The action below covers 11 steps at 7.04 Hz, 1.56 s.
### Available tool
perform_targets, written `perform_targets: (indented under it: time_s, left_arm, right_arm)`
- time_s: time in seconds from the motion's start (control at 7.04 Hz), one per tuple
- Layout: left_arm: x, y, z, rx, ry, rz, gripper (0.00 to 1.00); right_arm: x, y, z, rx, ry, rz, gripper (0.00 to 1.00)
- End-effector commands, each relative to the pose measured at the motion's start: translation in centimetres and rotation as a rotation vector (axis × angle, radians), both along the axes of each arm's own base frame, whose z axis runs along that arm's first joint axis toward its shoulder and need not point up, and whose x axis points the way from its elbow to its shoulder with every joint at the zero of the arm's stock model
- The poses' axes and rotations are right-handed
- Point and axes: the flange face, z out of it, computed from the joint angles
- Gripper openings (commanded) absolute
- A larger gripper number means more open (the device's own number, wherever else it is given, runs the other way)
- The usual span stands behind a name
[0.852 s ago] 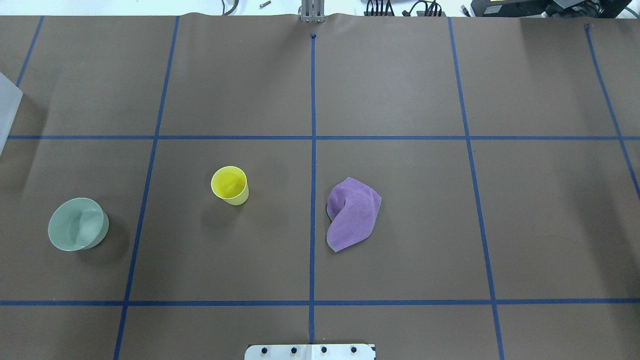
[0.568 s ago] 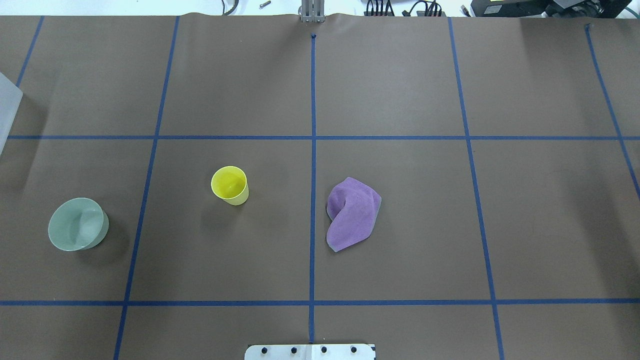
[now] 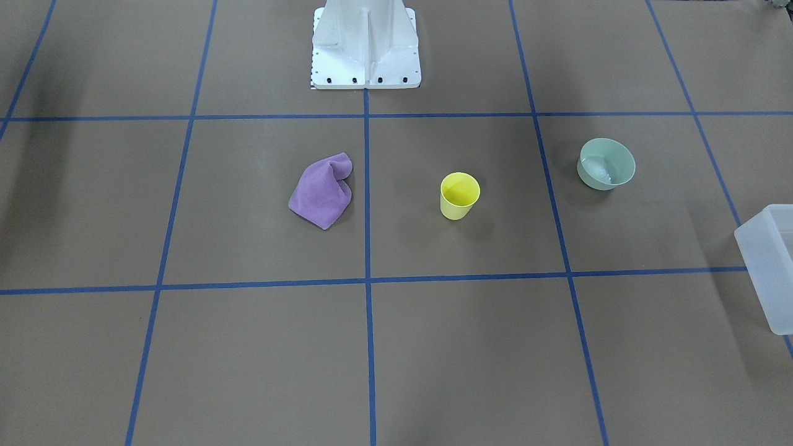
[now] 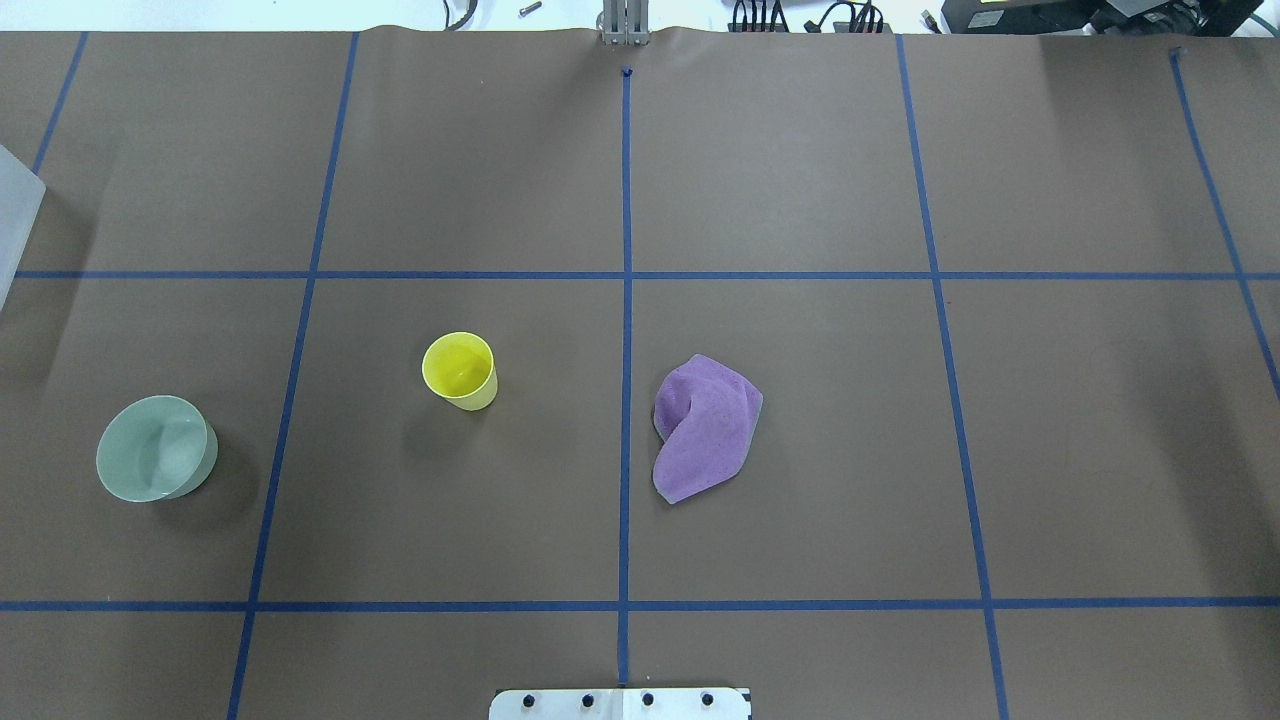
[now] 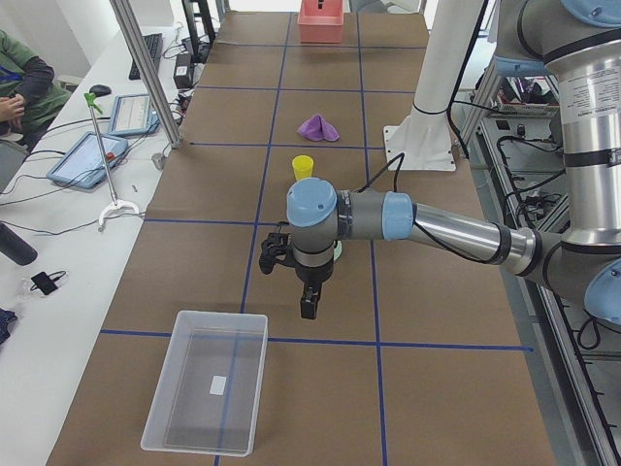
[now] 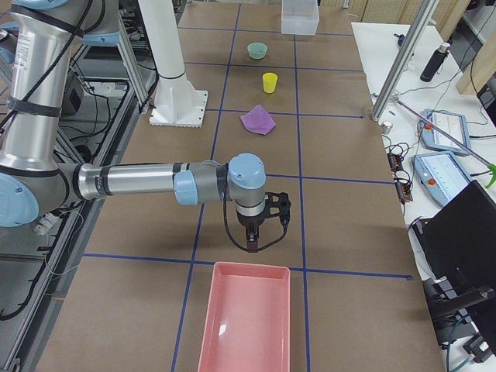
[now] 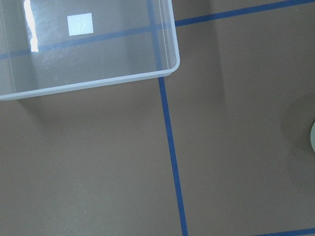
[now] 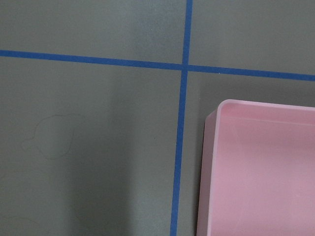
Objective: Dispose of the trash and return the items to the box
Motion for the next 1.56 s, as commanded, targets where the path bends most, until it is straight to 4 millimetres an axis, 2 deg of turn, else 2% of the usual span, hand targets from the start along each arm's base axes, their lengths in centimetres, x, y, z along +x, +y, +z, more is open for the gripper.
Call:
perform_targets:
  time_s: [0.0,0.14,0.28,0.43,0.57,0.71,0.85,0.99,1.14,1.28,1.42]
  left_arm:
    - [-0.6,-0.8,-2.3,0.086,0.007,-0.018,0.99]
    - [-0.8,-2.6,-4.8,0.265,0.001,-0.021,0.99]
    - [-0.9,-3.9,-5.6,0.384,-0.005,-0.026,0.99]
    - [-0.9,-4.6,-5.7,0.416,-0.001,-0.019,0.99]
    - [-0.7,-4.4,-6.0,0.452,0.039,-0.015,0.99]
    - [-0.4,-3.7,-5.9,0.485,0.069,-0.021,0.99]
    - [0.0,-3.5,-5.5,0.419,0.095,-0.098,0.99]
    - [2.0,-3.2,-4.8,0.32,0.126,-0.144,0.99]
    - [5.0,-1.5,-3.3,0.238,0.161,-0.184,0.99]
    - [8.5,-0.8,-3.2,0.182,0.187,-0.219,0.99]
    - [12.4,0.0,-2.8,0.152,0.173,-0.206,0.99]
  right_arm:
    - [-0.1,-0.9,-1.9,0.165,-0.004,-0.005,1.0]
    - [-0.2,-1.8,-3.5,0.234,-0.02,0.007,1.0]
    - [-0.5,-3.0,-4.8,0.25,-0.03,0.019,1.0]
    - [-0.8,-3.4,-5.4,0.25,-0.039,0.029,1.0]
    - [-1.0,-3.5,-6.2,0.262,-0.068,0.022,1.0]
    - [-1.6,-4.2,-8.1,0.276,-0.149,0.001,1.0]
    - [-2.2,-4.3,-8.8,0.229,-0.184,0.03,1.0]
    - [-4.0,-4.8,-9.5,0.214,-0.148,0.043,1.0]
    - [-7.8,-4.9,-11.2,0.16,-0.115,0.089,1.0]
    - [-11.6,-4.6,-12.8,0.15,-0.068,0.122,1.0]
    - [-13.6,-4.4,-13.0,0.145,-0.046,0.122,1.0]
